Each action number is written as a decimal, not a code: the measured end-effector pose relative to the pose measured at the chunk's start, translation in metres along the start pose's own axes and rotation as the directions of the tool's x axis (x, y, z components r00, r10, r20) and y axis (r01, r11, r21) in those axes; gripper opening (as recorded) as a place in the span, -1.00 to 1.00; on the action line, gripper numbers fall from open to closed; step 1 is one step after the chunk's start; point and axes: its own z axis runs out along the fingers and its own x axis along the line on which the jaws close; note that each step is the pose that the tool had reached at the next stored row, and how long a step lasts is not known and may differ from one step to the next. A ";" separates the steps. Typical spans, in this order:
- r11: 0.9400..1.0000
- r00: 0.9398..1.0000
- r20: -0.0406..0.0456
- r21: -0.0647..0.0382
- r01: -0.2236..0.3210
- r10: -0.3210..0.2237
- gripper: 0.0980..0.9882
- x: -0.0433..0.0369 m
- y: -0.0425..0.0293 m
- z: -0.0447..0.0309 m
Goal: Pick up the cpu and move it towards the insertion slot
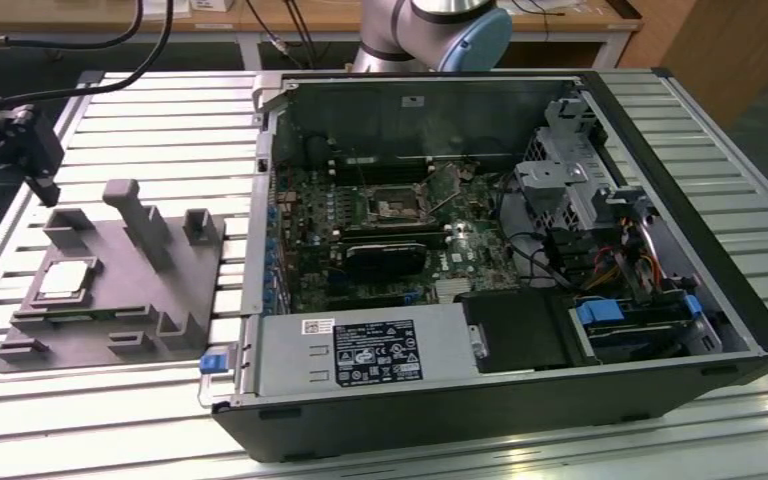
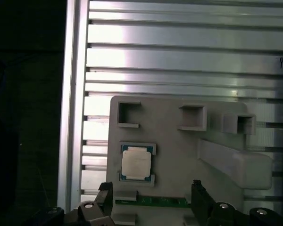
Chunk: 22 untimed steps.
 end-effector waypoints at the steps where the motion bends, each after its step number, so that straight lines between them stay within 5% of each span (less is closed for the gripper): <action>1: 1.000 1.000 0.000 0.000 0.000 0.000 0.39 0.0000 0.0000 0.0006; 2: 1.000 1.000 0.000 0.000 0.000 0.000 0.53 0.0000 0.0000 0.0012; 22: 1.000 1.000 0.000 0.000 0.000 0.000 0.53 0.0003 -0.0006 0.0156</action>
